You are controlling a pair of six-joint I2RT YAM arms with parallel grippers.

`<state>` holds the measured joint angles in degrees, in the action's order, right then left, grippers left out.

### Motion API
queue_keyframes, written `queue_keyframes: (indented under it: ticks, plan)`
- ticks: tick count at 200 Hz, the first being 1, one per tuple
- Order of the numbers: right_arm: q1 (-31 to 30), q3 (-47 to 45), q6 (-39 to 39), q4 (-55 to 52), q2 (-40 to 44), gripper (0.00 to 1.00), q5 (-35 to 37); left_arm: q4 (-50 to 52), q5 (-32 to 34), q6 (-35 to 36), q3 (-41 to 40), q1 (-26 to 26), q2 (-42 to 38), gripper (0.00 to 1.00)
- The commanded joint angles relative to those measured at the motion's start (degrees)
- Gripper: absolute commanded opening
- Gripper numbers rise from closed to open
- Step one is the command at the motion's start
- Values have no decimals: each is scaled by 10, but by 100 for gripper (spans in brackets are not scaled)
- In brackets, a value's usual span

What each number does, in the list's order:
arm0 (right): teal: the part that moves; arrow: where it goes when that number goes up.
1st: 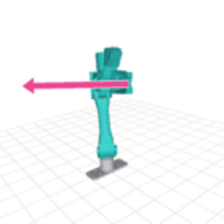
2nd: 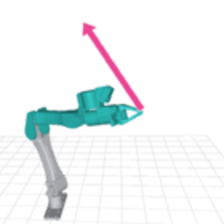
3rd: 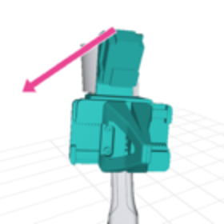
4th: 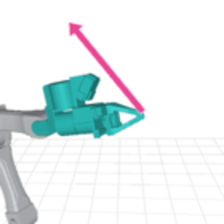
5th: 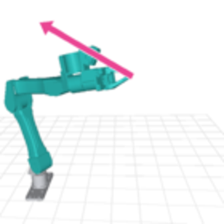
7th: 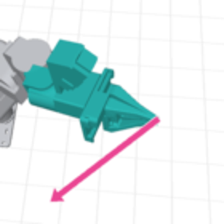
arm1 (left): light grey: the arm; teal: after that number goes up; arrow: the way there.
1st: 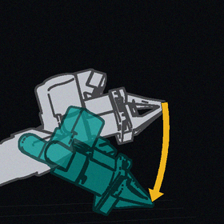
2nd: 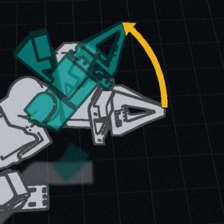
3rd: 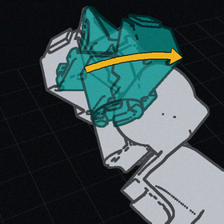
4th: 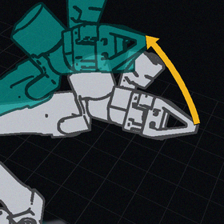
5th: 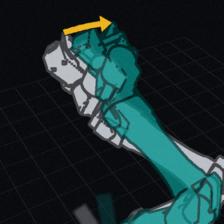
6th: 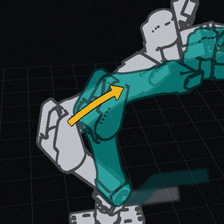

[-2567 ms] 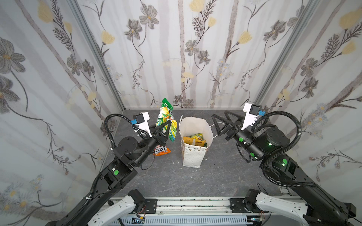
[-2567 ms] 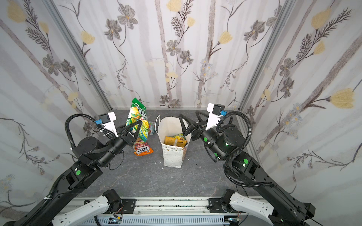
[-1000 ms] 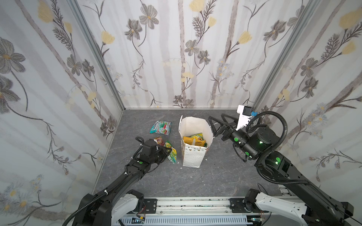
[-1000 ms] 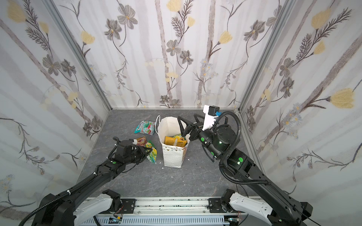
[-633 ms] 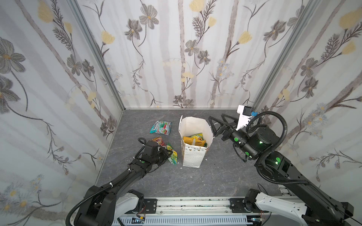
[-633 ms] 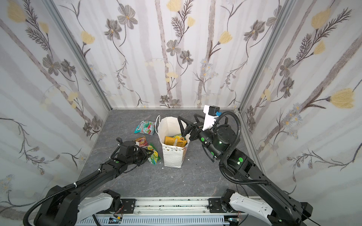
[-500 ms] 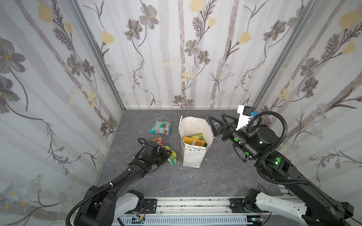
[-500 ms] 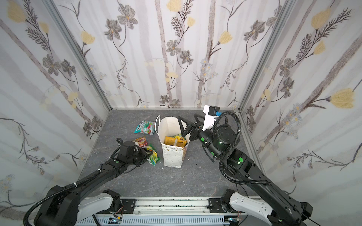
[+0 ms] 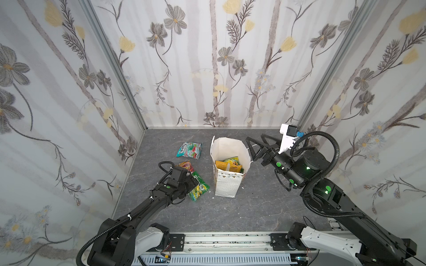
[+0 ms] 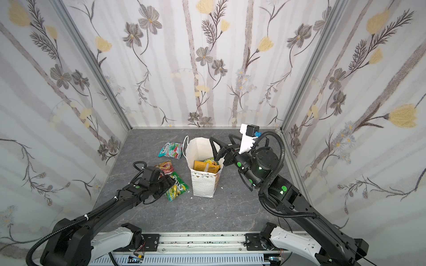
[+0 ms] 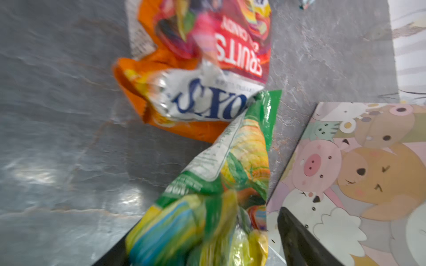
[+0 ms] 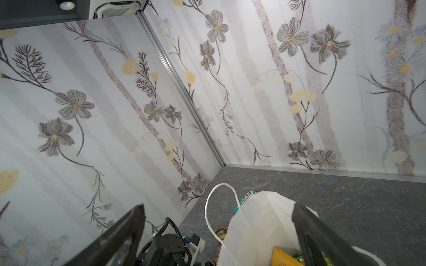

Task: Take the snacks out of the paper bag
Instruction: Place the snack at the center of the table.

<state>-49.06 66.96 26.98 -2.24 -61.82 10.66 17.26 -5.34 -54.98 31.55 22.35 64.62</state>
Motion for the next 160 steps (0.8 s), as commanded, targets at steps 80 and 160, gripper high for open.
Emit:
queue_keyframes:
  ticks: [80, 160]
  plan:
    - [-1, 14, 8, 8, -14, 100, -11, 126, 90, 78, 83, -1, -67, 97]
    - [-1, 108, -9, -95, -102, 99, -72, 85, -100, 204, 214, 1, -171, 99]
